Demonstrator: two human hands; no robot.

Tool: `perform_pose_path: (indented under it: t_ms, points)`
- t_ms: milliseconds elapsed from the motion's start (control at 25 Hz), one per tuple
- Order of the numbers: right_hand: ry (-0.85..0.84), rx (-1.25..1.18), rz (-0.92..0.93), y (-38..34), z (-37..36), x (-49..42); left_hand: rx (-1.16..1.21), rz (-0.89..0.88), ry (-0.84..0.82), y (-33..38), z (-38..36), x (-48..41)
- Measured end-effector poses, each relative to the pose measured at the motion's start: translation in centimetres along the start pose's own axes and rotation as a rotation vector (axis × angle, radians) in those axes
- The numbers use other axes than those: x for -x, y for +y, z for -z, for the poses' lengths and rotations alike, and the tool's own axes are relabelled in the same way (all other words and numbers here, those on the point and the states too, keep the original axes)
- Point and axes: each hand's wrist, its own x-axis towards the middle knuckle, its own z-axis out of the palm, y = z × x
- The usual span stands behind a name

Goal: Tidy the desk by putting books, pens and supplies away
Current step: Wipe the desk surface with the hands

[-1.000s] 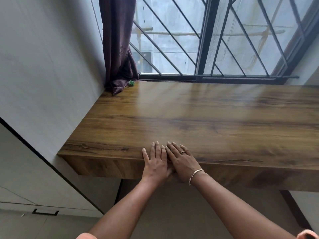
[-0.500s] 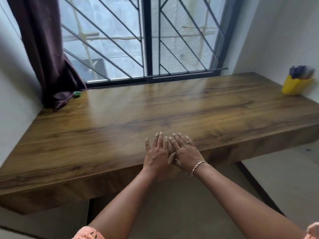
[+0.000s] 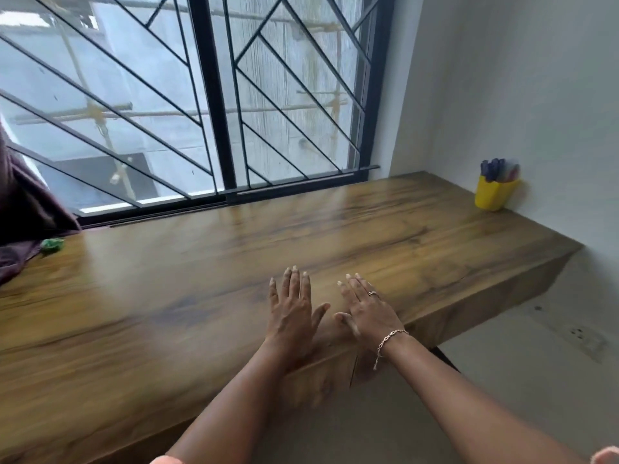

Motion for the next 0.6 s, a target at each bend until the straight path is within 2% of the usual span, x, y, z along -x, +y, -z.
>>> perform_pose_path:
  t_ms: [360,600]
  points:
    - [-0.057,-0.061,0.095,3.8,-3.2,-7.8,-0.021,0.108,-0.033,0.0,-0.8,-7.5]
    - [0.055,-0.115,0.067,3.5,-4.5,-12.2,-0.096,0.209,0.009,-3.2,-0.5,-9.5]
